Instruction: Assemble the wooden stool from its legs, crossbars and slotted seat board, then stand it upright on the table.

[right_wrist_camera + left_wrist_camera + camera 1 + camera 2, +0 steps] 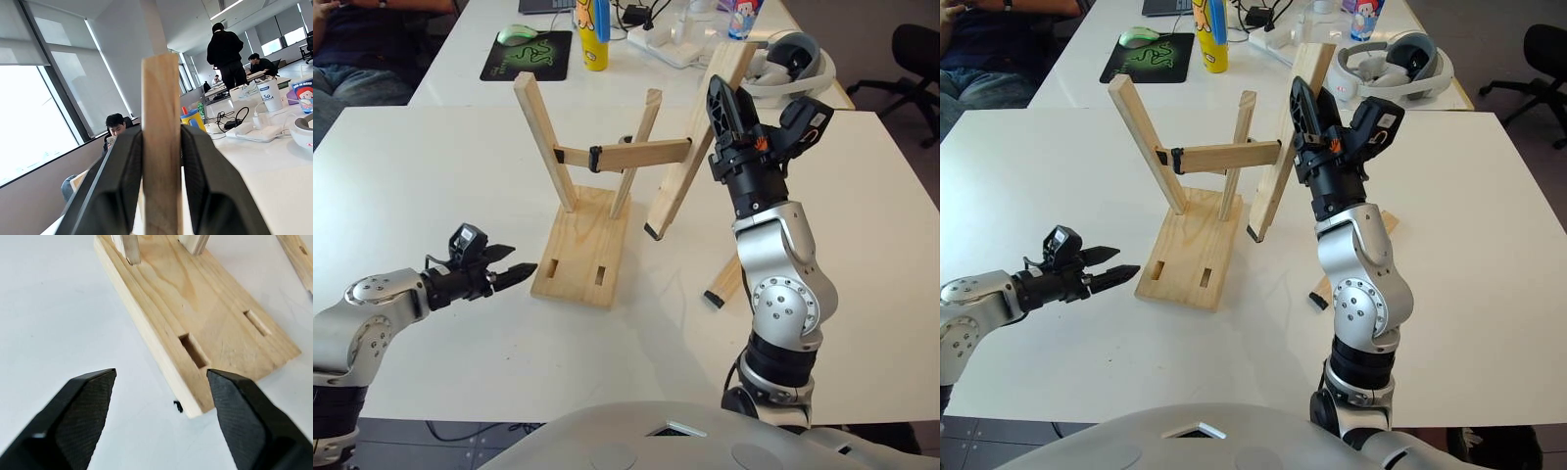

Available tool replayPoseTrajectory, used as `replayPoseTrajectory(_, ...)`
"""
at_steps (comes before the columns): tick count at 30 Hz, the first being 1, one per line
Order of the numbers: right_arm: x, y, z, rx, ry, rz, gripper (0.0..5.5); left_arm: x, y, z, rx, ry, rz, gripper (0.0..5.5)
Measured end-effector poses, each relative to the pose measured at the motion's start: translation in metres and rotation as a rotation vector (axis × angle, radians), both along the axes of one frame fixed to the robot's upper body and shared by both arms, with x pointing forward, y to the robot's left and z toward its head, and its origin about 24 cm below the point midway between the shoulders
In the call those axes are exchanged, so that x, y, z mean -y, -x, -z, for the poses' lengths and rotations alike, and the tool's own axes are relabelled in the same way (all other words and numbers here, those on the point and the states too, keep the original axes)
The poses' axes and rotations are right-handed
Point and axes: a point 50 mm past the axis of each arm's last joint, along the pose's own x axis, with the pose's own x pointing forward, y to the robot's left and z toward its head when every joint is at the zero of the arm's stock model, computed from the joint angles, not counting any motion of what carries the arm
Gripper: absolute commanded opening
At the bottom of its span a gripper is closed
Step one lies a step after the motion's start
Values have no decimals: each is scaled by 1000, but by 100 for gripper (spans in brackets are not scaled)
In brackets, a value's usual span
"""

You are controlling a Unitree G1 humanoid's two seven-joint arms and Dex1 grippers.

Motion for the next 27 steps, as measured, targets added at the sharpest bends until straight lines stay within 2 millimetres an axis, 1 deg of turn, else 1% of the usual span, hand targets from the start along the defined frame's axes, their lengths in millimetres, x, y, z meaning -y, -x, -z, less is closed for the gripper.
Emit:
replayPoseTrajectory(2, -2, 1, 0, 6, -1, -9, 107, -3, 3, -1, -23, -45, 37, 345)
replayPoseTrajectory(4, -3, 1, 0, 12, -1, -16, 107, 1, 10, 4, -70, -94, 116, 345)
replayPoseTrajectory(7, -5, 1, -1, 17, 0, -28, 107, 9, 12, 14, -89, -122, 157, 345)
replayPoseTrajectory(9, -7, 1, 0, 13, 0, -38, 107, 20, 13, 20, -88, -119, 203, 345)
replayPoseTrajectory(10, -7, 0, 2, 7, 0, -39, 107, 28, 13, 21, -83, -109, 234, 345)
replayPoseTrajectory(11, -7, -1, 2, 4, 0, -39, 107, 32, 13, 21, -77, -104, 249, 345)
replayPoseTrajectory(15, -7, -2, 4, -4, -1, -40, 107, 54, 6, 19, -29, -68, 308, 345)
replayPoseTrajectory(17, -7, -3, 5, -12, 1, -36, 107, 71, -3, 14, 21, -40, 338, 345)
replayPoseTrajectory(20, -4, -7, 10, -19, 16, -17, 107, 89, -16, 9, 82, -12, 358, 345)
replayPoseTrajectory(24, 4, -12, 20, -9, 67, 31, 107, 101, -31, 14, 106, -3, 326, 345)
replayPoseTrajectory(27, 8, -13, 34, -34, 89, 72, 107, 103, -34, 15, 103, 8, 318, 345)
